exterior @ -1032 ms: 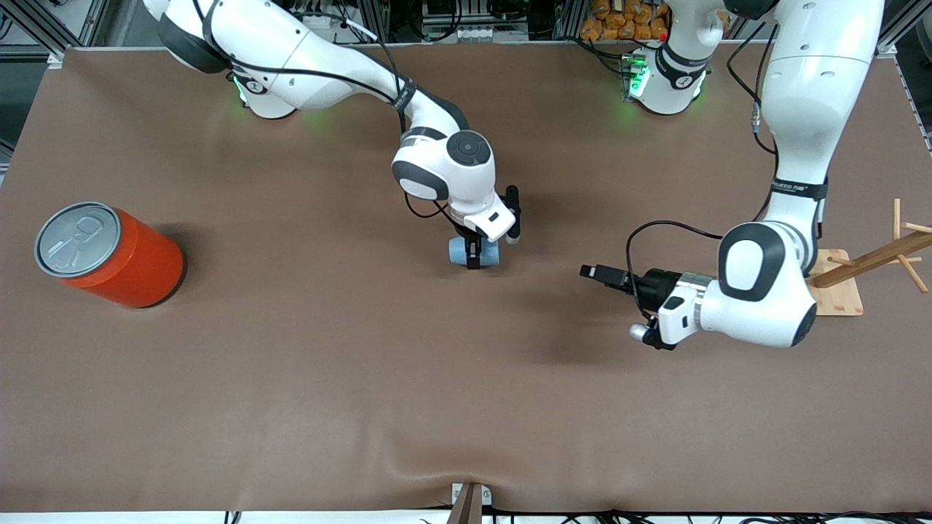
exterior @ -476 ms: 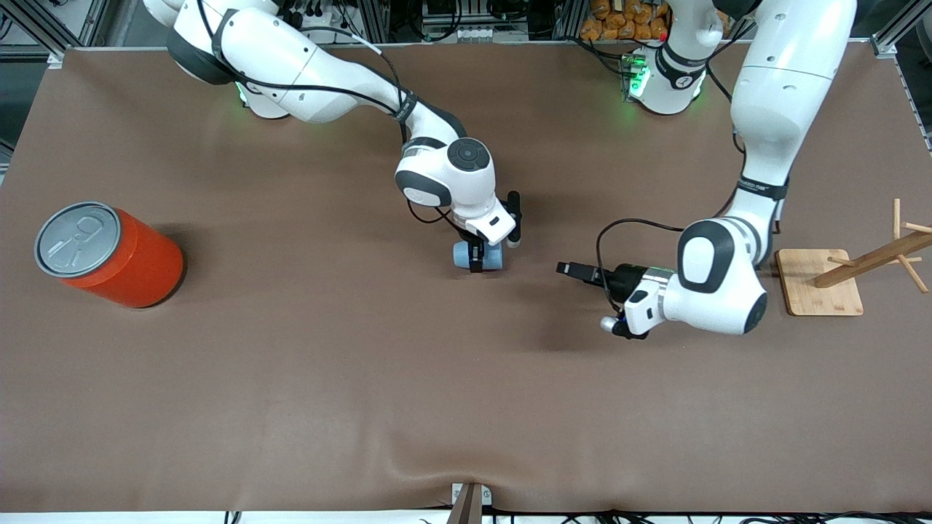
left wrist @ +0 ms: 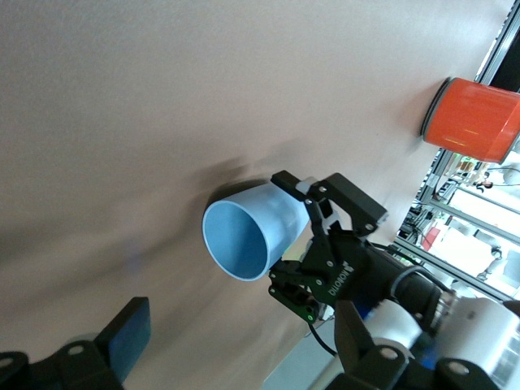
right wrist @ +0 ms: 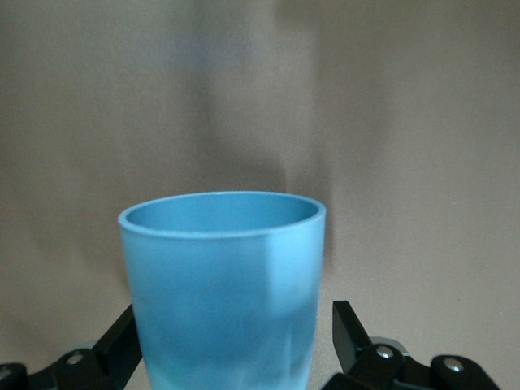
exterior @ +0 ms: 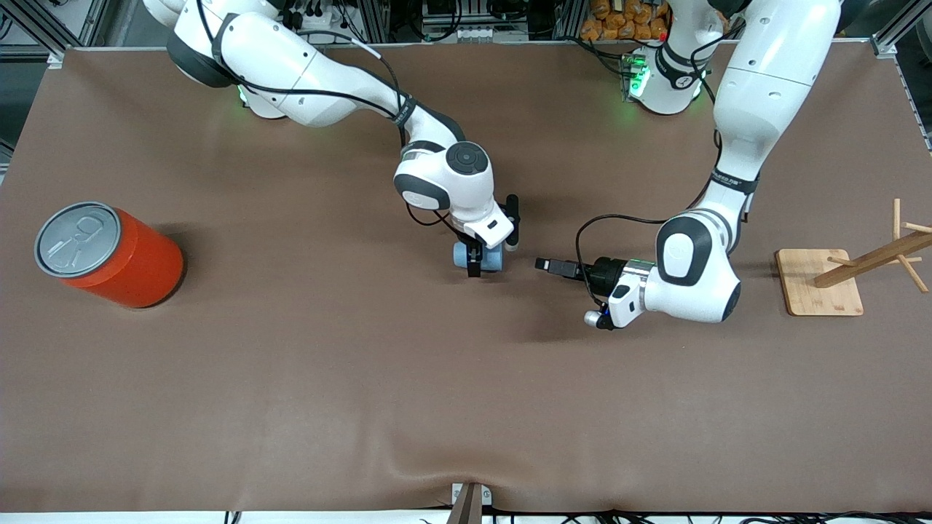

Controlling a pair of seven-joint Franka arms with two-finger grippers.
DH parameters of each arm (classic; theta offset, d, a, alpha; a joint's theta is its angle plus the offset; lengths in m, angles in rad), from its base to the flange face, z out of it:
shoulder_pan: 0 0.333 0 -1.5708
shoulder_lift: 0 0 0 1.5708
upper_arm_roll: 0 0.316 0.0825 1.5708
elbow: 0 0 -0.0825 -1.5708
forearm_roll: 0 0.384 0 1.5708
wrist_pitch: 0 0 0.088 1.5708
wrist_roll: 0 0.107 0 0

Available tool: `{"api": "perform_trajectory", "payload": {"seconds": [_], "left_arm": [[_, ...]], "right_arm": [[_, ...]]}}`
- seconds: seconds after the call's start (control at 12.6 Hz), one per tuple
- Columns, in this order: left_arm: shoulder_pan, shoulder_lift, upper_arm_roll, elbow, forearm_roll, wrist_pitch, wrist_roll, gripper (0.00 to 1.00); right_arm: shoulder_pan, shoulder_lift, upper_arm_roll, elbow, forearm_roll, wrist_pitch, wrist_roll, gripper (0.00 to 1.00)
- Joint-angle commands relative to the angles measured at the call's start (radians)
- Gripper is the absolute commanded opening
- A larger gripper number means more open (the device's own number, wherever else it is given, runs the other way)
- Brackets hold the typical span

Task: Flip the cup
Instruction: 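Hold the cup out with the right gripper while the left gripper grasps it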

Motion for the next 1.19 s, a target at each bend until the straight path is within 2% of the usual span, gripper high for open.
{"api": "perform_trajectory", "payload": {"seconds": [0.0,0.48,0.79,0.95,1.11], "left_arm": [[0.011,-0.029,-0.001,-0.057,-0.029,0.018,0.015,1.0],[-0.01,-0.006,-0.001,-0.053,-0.127,0.062,0.01,1.0],[-0.154,0.044,-0.001,-0.065,-0.216,0.246,-0.002,1.0],[-0.191,0.045,-0.001,-0.08,-0.267,0.286,-0.001,1.0],[-0.2,0.041,-0.001,-0.076,-0.296,0.291,-0.002,1.0]], "right_arm": [[-0.086,-0.011,0.124,0.004,-0.033,-0.089,0.013,1.0],[-0.309,-0.025,0.445,0.008,-0.033,-0.348,0.004,1.0],[-0.333,-0.072,0.528,0.163,-0.018,-0.595,0.006,1.0],[-0.349,-0.072,0.563,0.266,-0.018,-0.717,-0.001,1.0],[-0.358,-0.072,0.569,0.373,-0.018,-0.805,-0.007,1.0]]}}
